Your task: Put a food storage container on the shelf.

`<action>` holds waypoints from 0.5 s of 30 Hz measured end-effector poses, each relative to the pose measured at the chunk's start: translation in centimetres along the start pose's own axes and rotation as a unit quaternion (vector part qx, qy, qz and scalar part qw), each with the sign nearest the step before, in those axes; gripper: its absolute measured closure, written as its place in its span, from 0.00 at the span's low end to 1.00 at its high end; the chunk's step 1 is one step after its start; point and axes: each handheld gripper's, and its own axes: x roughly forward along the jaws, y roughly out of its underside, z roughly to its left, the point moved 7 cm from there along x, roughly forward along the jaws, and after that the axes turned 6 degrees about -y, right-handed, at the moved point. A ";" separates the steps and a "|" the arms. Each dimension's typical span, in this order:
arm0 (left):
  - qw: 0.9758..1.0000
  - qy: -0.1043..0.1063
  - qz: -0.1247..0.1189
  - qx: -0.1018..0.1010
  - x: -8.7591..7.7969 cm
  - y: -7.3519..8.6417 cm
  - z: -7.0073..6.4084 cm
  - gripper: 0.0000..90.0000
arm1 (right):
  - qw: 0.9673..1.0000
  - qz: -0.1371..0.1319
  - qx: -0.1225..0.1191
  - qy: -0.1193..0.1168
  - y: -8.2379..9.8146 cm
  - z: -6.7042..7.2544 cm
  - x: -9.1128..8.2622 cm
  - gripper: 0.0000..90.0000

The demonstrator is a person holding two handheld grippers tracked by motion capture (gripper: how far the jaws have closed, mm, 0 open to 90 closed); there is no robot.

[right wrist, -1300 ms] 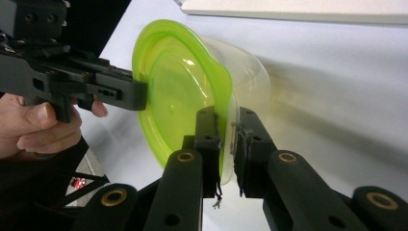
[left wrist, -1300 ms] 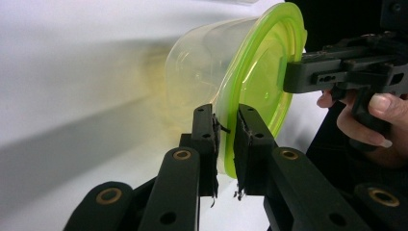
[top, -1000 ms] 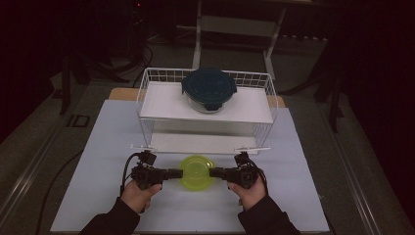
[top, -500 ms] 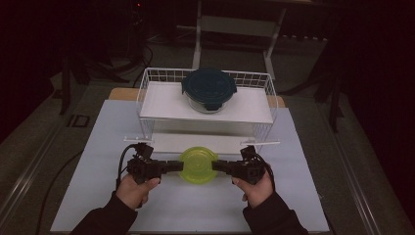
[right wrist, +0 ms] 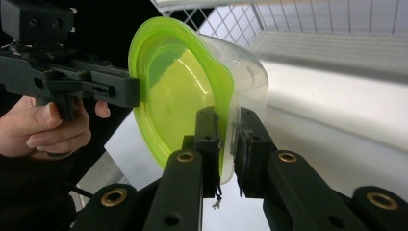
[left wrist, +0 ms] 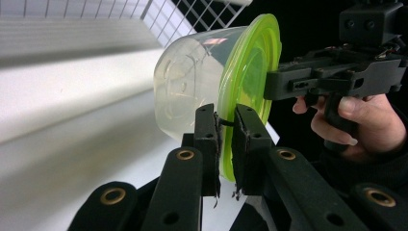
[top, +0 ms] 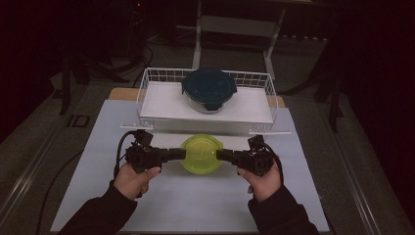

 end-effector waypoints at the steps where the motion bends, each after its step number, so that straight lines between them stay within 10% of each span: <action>1: 1.000 0.000 -0.002 0.001 -0.1 -0.3 -0.1 0.90 | 1.000 -0.002 -0.003 0.001 -0.3 0.1 -0.1 0.90; 15: 1.000 0.001 -0.024 0.015 -1.2 -4.2 -1.5 0.90 | 0.999 -0.029 -0.020 0.011 -4.2 1.4 -1.6 0.90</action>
